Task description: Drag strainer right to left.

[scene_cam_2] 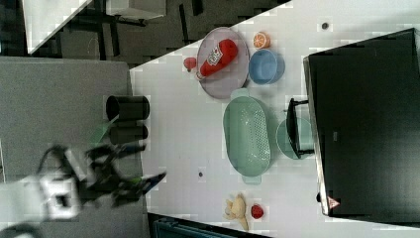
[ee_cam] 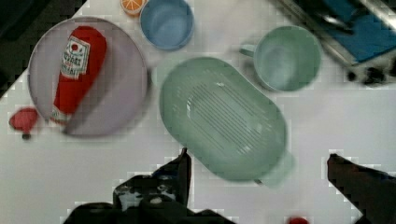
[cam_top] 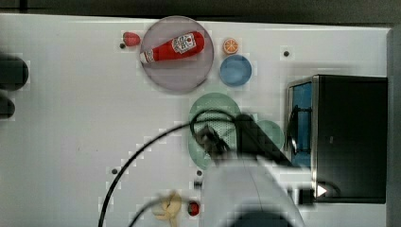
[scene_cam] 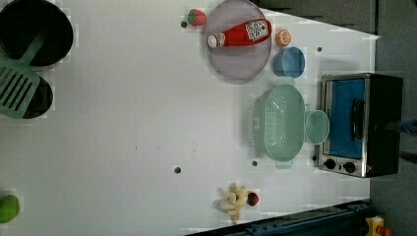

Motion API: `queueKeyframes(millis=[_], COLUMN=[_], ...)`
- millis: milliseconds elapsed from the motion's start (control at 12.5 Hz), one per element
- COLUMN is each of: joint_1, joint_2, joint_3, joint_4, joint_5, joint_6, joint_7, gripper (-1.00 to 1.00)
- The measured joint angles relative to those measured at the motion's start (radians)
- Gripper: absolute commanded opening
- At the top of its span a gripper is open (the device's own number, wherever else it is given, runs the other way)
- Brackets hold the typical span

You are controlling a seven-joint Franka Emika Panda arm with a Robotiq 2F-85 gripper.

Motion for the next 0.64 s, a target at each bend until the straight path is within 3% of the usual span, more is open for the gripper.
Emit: queueKeyframes(millis=[320, 640], joint_1=[-0.007, -0.012], joint_2=[0.289, 0.565], joint_3=[0.004, -0.027], joint_4=[-0.166, -0.234], joint_5=[0.012, 0.023], joint_6=[0.276, 0.527], joint_7=[0.249, 0.479], gripper=[1.0, 1.0])
